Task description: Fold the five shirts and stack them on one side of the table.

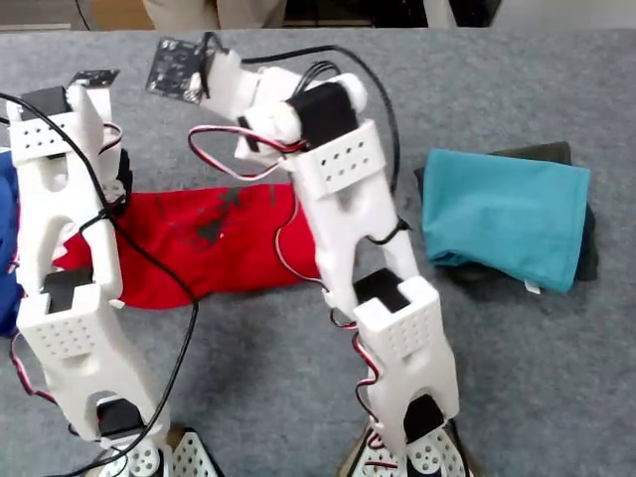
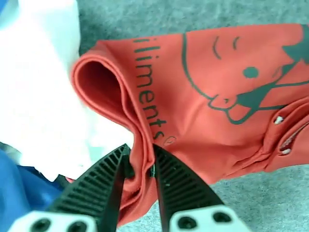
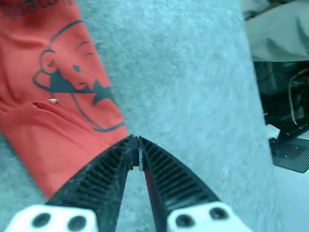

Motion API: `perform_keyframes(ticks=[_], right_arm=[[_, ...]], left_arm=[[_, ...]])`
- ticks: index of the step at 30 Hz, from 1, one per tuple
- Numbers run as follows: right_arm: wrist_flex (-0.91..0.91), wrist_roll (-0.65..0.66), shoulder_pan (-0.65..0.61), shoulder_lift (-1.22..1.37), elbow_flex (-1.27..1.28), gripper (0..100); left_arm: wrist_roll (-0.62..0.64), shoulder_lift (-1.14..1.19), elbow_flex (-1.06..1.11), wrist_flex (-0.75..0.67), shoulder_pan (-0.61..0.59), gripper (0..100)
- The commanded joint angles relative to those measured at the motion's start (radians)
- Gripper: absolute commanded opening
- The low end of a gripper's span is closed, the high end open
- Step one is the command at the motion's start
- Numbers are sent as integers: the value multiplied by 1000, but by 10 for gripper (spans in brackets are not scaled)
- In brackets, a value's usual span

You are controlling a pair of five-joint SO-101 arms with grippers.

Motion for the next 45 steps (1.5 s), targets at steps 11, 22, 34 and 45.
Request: perform_keyframes(ticks=[11, 22, 34, 45], right_arm=[[15, -12, 41, -8, -51, 2], [15, -12, 47, -7, -51, 2], [14, -12, 39, 8, -53, 2], [15, -66, 38, 35, -53, 2]], left_arm=[[-34, -71, 34, 11, 11, 204], [-25, -71, -3, 11, 18, 211], [-37, 202, -149, -229, -293, 207], [-34, 524, -531, -84, -290, 15]])
